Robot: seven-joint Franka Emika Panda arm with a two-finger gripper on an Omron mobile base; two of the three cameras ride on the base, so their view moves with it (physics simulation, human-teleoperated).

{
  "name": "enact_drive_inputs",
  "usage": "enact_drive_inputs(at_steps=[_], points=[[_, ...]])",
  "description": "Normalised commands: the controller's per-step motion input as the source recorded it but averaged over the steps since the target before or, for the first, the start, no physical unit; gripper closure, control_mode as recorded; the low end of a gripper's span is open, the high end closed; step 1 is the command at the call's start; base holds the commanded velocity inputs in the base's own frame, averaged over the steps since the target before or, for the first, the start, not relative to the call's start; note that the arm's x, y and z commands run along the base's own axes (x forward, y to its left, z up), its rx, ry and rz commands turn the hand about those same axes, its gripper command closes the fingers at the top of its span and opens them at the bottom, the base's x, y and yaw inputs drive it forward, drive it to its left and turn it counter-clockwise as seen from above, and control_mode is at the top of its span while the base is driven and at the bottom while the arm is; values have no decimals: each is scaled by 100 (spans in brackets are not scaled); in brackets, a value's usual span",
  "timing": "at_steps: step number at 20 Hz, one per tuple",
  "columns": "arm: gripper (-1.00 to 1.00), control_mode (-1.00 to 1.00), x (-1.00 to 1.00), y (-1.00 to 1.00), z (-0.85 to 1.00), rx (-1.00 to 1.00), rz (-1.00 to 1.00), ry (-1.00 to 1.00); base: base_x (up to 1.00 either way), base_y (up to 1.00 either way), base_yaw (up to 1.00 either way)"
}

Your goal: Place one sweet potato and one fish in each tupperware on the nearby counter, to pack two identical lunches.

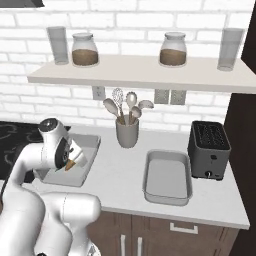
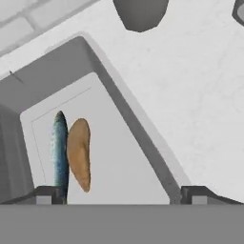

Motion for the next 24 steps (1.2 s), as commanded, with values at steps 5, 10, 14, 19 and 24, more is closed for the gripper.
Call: enact_drive_inputs(at_steps=[5, 10, 14, 19, 24], points=[[-100, -100, -66, -35, 76, 4, 17, -34, 0, 0, 0], [-100, -100, -62, 0, 90, -3, 6, -19, 0, 0, 0], [-100, -100, -69, -3, 7, -2, 0, -1, 0, 0, 0], [-100, -100, -86, -28, 0, -1, 0, 0, 0, 0, 0], [-100, 100, -68, -22, -4, -1, 1, -4, -20, -2, 0]])
